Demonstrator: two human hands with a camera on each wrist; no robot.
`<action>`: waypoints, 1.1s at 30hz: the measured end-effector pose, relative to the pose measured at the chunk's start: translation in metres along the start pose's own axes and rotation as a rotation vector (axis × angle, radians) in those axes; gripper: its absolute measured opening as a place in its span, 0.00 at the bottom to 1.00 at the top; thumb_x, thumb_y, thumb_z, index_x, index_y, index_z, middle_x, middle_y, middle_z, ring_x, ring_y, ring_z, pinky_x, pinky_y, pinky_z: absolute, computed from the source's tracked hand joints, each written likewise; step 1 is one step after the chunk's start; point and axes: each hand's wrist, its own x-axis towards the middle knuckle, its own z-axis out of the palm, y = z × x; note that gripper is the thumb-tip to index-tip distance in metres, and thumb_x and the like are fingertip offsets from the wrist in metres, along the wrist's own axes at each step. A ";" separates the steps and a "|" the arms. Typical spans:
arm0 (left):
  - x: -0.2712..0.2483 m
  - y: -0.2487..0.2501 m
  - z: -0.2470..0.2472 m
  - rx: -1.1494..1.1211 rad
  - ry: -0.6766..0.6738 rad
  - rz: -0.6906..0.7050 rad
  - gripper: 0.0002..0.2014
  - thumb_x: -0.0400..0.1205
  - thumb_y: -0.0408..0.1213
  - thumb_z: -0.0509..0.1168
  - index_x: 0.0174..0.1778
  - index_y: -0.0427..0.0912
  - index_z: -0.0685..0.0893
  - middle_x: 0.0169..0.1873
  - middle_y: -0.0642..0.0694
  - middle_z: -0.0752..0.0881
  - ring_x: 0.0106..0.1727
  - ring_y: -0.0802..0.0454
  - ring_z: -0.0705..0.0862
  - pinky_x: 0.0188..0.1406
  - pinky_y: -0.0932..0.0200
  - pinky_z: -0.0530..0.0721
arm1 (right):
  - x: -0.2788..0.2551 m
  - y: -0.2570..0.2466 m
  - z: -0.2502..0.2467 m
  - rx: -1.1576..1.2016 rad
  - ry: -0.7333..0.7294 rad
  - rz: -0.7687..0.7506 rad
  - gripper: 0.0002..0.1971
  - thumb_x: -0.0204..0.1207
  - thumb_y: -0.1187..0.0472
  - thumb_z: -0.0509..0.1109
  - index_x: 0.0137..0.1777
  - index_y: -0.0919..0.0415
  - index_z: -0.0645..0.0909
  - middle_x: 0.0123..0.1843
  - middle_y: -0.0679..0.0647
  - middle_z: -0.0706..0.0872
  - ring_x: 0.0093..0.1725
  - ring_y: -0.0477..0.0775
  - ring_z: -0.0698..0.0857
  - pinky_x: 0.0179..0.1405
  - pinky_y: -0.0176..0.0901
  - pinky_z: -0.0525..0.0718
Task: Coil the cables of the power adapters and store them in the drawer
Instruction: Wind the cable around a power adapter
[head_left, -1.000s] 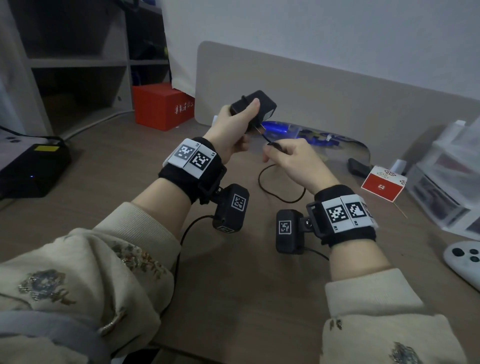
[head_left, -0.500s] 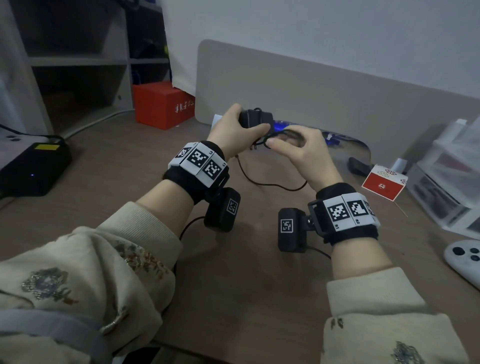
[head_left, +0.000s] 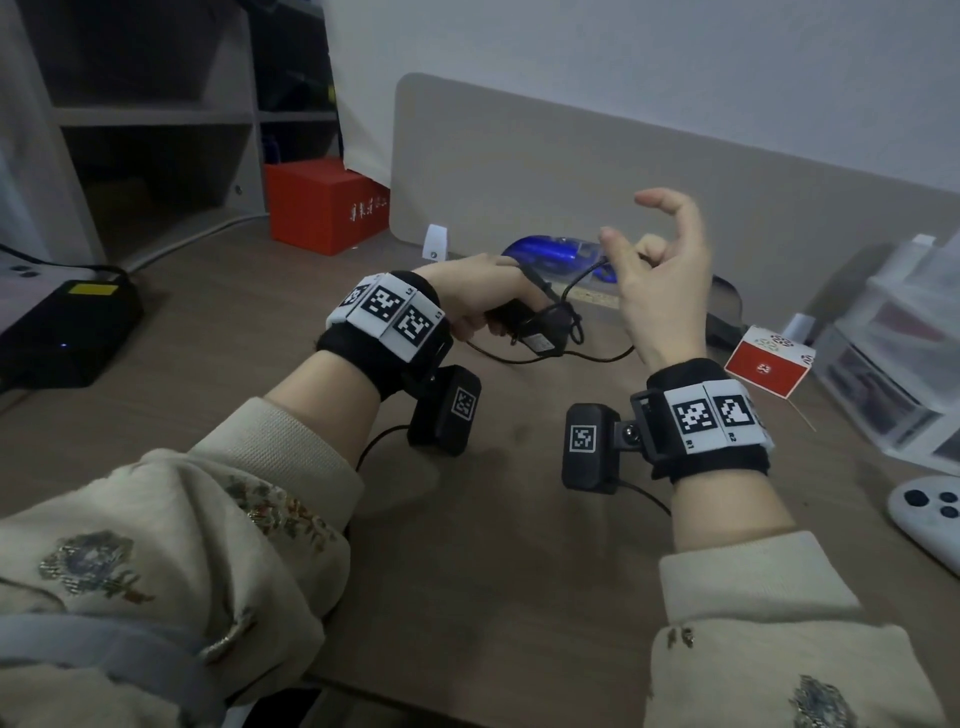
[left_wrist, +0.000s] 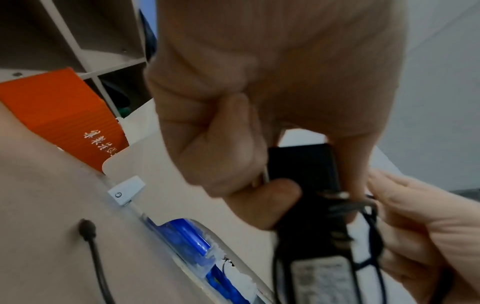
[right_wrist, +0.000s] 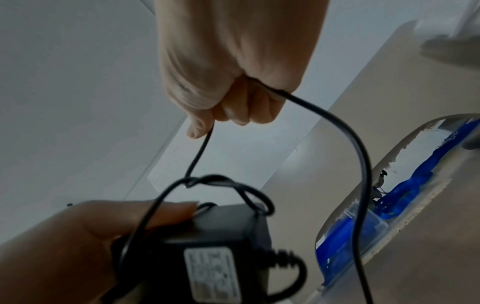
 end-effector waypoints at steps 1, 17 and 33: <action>-0.002 0.000 -0.002 -0.012 -0.049 0.003 0.12 0.82 0.46 0.68 0.58 0.46 0.80 0.30 0.45 0.77 0.20 0.56 0.63 0.18 0.67 0.60 | 0.000 0.000 -0.001 0.003 0.016 -0.006 0.13 0.79 0.62 0.71 0.60 0.52 0.73 0.24 0.52 0.64 0.26 0.50 0.66 0.36 0.37 0.71; -0.016 0.003 -0.011 -0.054 -0.744 0.141 0.42 0.64 0.55 0.81 0.66 0.35 0.72 0.30 0.45 0.78 0.20 0.60 0.69 0.18 0.69 0.60 | 0.003 0.025 -0.017 0.045 0.229 0.100 0.12 0.79 0.60 0.70 0.58 0.49 0.73 0.25 0.49 0.68 0.23 0.45 0.68 0.31 0.37 0.71; -0.011 0.008 0.010 -0.339 -0.093 0.266 0.14 0.81 0.47 0.62 0.39 0.38 0.80 0.22 0.43 0.76 0.21 0.50 0.62 0.14 0.67 0.57 | 0.006 0.026 -0.006 -0.316 -0.009 -0.016 0.13 0.82 0.56 0.62 0.59 0.59 0.84 0.55 0.46 0.78 0.59 0.54 0.82 0.61 0.52 0.80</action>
